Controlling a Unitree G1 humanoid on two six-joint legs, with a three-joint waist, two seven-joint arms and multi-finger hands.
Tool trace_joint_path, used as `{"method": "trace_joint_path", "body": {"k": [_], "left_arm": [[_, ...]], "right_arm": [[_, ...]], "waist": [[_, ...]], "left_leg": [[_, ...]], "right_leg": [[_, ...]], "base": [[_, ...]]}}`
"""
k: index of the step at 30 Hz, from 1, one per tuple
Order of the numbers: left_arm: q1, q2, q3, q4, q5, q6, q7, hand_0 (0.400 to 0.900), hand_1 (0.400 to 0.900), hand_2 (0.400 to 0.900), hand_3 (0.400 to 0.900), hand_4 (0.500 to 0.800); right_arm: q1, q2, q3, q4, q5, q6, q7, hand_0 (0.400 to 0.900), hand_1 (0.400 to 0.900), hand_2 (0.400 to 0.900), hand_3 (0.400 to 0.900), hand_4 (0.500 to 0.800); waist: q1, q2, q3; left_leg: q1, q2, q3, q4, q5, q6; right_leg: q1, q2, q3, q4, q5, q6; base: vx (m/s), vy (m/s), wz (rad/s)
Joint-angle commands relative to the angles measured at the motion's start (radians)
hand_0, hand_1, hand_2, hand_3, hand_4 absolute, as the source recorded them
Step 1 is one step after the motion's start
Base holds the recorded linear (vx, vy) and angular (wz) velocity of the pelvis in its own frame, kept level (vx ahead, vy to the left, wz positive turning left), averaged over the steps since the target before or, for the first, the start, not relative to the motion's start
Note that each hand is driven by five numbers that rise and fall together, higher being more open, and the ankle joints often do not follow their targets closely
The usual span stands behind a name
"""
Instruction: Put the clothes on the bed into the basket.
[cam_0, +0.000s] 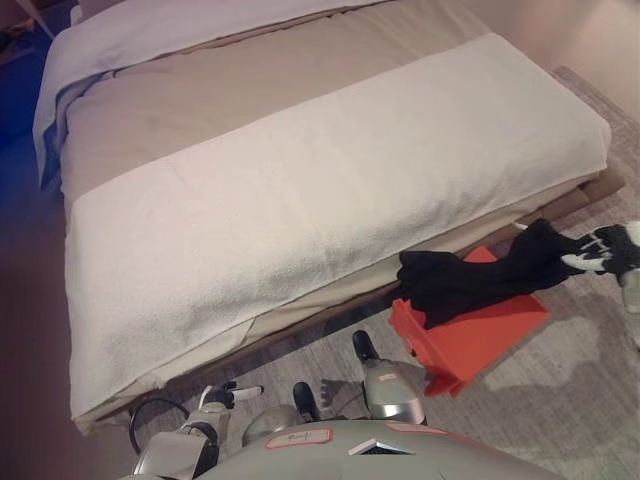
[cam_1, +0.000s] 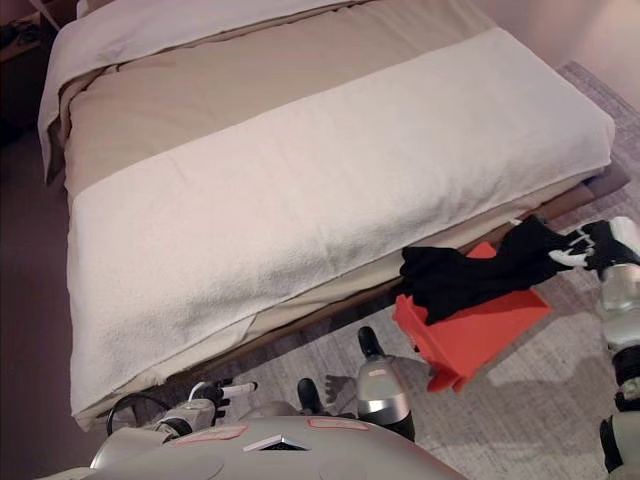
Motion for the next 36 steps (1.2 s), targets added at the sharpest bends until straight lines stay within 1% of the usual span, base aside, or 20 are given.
{"method": "trace_joint_path", "body": {"k": [1, 8, 9, 10, 12, 15, 20, 26, 31, 35, 36], "left_arm": [[-0.024, 0.05, -0.031, 0.051, 0.006, -0.001, 0.004, 0.9, 0.9, 0.9, 0.9, 0.8], [-0.028, 0.048, -0.044, 0.066, -0.006, 0.0, 0.001, 0.9, 0.9, 0.9, 0.9, 0.8], [-0.029, 0.048, -0.047, 0.068, -0.006, 0.0, 0.003, 0.9, 0.9, 0.9, 0.9, 0.8], [-0.031, 0.049, -0.05, 0.069, -0.005, 0.0, 0.002, 0.9, 0.9, 0.9, 0.9, 0.8], [-0.038, 0.051, -0.056, 0.072, -0.007, 0.001, -0.001, 0.9, 0.9, 0.9, 0.9, 0.8], [-0.045, 0.051, -0.058, 0.075, -0.008, 0.003, 0.003, 0.9, 0.9, 0.9, 0.9, 0.8], [-0.051, 0.056, -0.057, 0.078, -0.004, 0.006, 0.005, 0.9, 0.9, 0.9, 0.9, 0.8], [-0.055, 0.059, -0.055, 0.08, 0.002, 0.005, 0.004, 0.9, 0.9, 0.9, 0.9, 0.8], [-0.055, 0.064, -0.048, 0.081, 0.002, 0.007, 0.0, 0.9, 0.9, 0.9, 0.9, 0.8], [-0.052, 0.064, -0.031, 0.08, -0.001, 0.006, 0.008, 0.9, 0.9, 0.9, 0.9, 0.8], [-0.052, 0.064, -0.032, 0.08, -0.001, 0.006, 0.008, 0.9, 0.9, 0.9, 0.9, 0.8]], "right_arm": [[-0.222, -0.034, 0.013, 0.062, 0.006, -0.046, -0.014, 0.4, 0.4, 0.4, 0.4, 0.5], [-0.355, 0.066, 0.14, 0.259, -0.014, -0.029, 0.018, 0.402, 0.402, 0.402, 0.402, 0.501], [-0.366, 0.082, 0.148, 0.298, -0.025, -0.022, 0.017, 0.627, 0.627, 0.627, 0.627, 0.636], [-0.38, 0.101, 0.163, 0.334, -0.036, -0.019, 0.025, 0.9, 0.9, 0.9, 0.9, 0.8], [-0.415, 0.14, 0.184, 0.392, -0.047, -0.007, 0.032, 0.9, 0.9, 0.9, 0.9, 0.8], [-0.435, 0.174, 0.192, 0.449, -0.063, 0.004, 0.03, 0.9, 0.9, 0.9, 0.9, 0.8], [-0.458, 0.193, 0.2, 0.5, -0.078, 0.011, 0.026, 0.9, 0.9, 0.9, 0.9, 0.8], [-0.445, 0.207, 0.201, 0.54, -0.091, 0.017, 0.04, 0.9, 0.9, 0.9, 0.9, 0.8], [-0.415, 0.208, 0.167, 0.566, -0.088, 0.021, 0.032, 0.9, 0.9, 0.9, 0.9, 0.8], [-0.343, 0.225, 0.099, 0.545, -0.058, 0.016, -0.003, 0.9, 0.9, 0.9, 0.9, 0.8], [-0.341, 0.226, 0.098, 0.544, -0.058, 0.016, -0.003, 0.9, 0.9, 0.9, 0.9, 0.8]], "waist": [[0.05, -0.044, -0.016], [0.075, -0.045, -0.016], [0.078, -0.045, -0.016], [0.081, -0.044, -0.016], [0.089, -0.043, -0.017], [0.093, -0.044, -0.017], [0.097, -0.046, -0.017], [0.1, -0.051, -0.023], [0.1, -0.053, -0.03], [0.1, -0.051, -0.031], [0.101, -0.052, -0.031]], "left_leg": [[0.005, 0.009, -0.056, 0.006, -0.037, -0.023], [0.001, 0.009, -0.076, 0.006, -0.032, -0.025], [-0.001, 0.009, -0.078, 0.006, -0.031, -0.025], [-0.002, 0.009, -0.081, 0.006, -0.03, -0.025], [-0.004, 0.01, -0.086, 0.006, -0.029, -0.025], [-0.006, 0.008, -0.092, 0.006, -0.027, -0.025], [-0.009, 0.008, -0.096, 0.006, -0.026, -0.024], [-0.011, 0.008, -0.097, 0.006, -0.025, -0.023], [-0.012, 0.009, -0.097, 0.006, -0.024, -0.023], [-0.015, 0.01, -0.096, 0.006, -0.023, -0.023], [-0.015, 0.01, -0.095, 0.006, -0.023, -0.023]], "right_leg": [[-0.027, -0.015, -0.023, 0.118, -0.04, 0.045], [-0.01, -0.024, -0.045, 0.107, -0.039, 0.041], [-0.009, -0.025, -0.048, 0.106, -0.039, 0.041], [-0.008, -0.026, -0.051, 0.105, -0.038, 0.04], [-0.005, -0.026, -0.056, 0.104, -0.039, 0.038], [-0.003, -0.029, -0.06, 0.102, -0.038, 0.037], [-0.001, -0.031, -0.062, 0.099, -0.036, 0.035], [0.003, -0.031, -0.064, 0.095, -0.036, 0.035], [0.007, -0.031, -0.067, 0.089, -0.034, 0.034], [0.009, -0.03, -0.065, 0.078, -0.029, 0.033], [0.009, -0.03, -0.065, 0.078, -0.029, 0.033]], "base": [[0.0, -0.022, 0.17], [-0.01, -0.022, 0.14], [0.0, -0.015, 0.1], [0.0, -0.016, 0.09], [0.0, -0.013, 0.09], [-0.01, -0.01, 0.08], [0.0, -0.004, 0.02], [0.0, -0.002, -0.01], [0.0, 0.0, 0.0], [0.0, -0.002, -0.01], [0.0, 0.0, 0.0]]}}
